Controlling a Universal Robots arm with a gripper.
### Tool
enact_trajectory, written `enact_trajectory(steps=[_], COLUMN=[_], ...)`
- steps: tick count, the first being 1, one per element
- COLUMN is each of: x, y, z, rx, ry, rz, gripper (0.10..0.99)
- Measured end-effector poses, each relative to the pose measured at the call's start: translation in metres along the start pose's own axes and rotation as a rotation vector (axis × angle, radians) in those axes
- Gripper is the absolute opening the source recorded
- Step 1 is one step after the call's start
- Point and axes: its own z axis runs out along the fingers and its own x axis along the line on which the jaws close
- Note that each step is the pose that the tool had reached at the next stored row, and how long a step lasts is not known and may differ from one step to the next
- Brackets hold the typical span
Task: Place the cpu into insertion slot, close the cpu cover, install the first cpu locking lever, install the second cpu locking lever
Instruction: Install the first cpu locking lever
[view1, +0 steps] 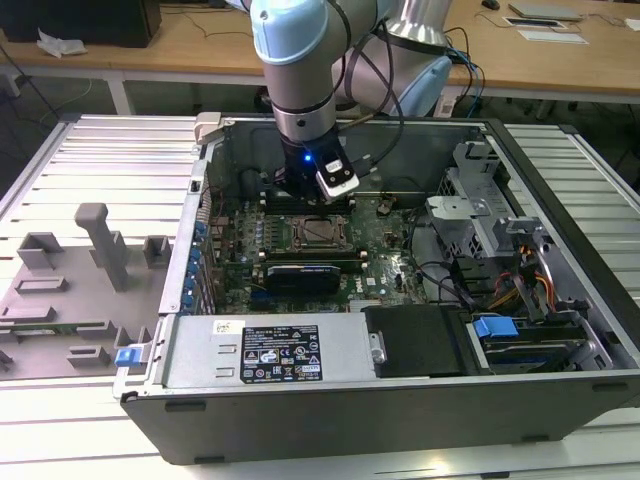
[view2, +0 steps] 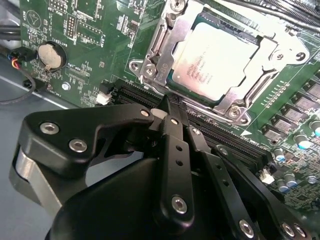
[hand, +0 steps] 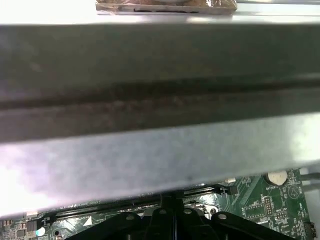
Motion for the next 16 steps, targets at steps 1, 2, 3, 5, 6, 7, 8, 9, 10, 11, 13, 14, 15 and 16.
enact_trajectory(steps=[1, 2, 3, 5, 6, 7, 8, 9, 10, 11, 13, 14, 15, 16], x=[0.0001, 0.0001, 0.0001, -0.0003, -0.0014, -0.0024, -0.0031, -0.0037, -0.0044, -0.0045, -0.0046, -0.0045, -0.0045, -0.0045], y=[0.0000, 0.0000, 0.0000, 0.0000, 0.0001, 0.0002, 0.0003, 0.0003, 0.0004, 0.0004, 0.0004, 0.0004, 0.0005, 0.0005], z=[0.0002, 0.0003, 0.0004, 0.0007, 0.0009, 0.0011, 0.0012, 0.0014, 0.0015, 0.0015, 0.0015, 0.0015, 0.0015, 0.0015], rx=[0.001, 0.001, 0.001, 0.001, 0.001, 0.001, 0.001, 0.001, 0.001, 0.001, -0.005, -0.010, -0.011, -0.012], ry=[-0.0010, -0.0012, -0.0014, -0.0015, -0.0016, -0.0016, -0.0016, -0.0015, -0.0017, -0.0018, -0.0011, -0.0004, -0.0003, -0.0003], rz=[0.004, 0.005, 0.005, 0.006, 0.006, 0.006, 0.007, 0.007, 0.007, 0.007, 0.008, 0.010, 0.010, 0.010], gripper=[0.106, 0.106, 0.106, 0.106, 0.106, 0.106, 0.106, 0.106, 0.106, 0.106, 0.106, 0.106, 0.106, 0.106])
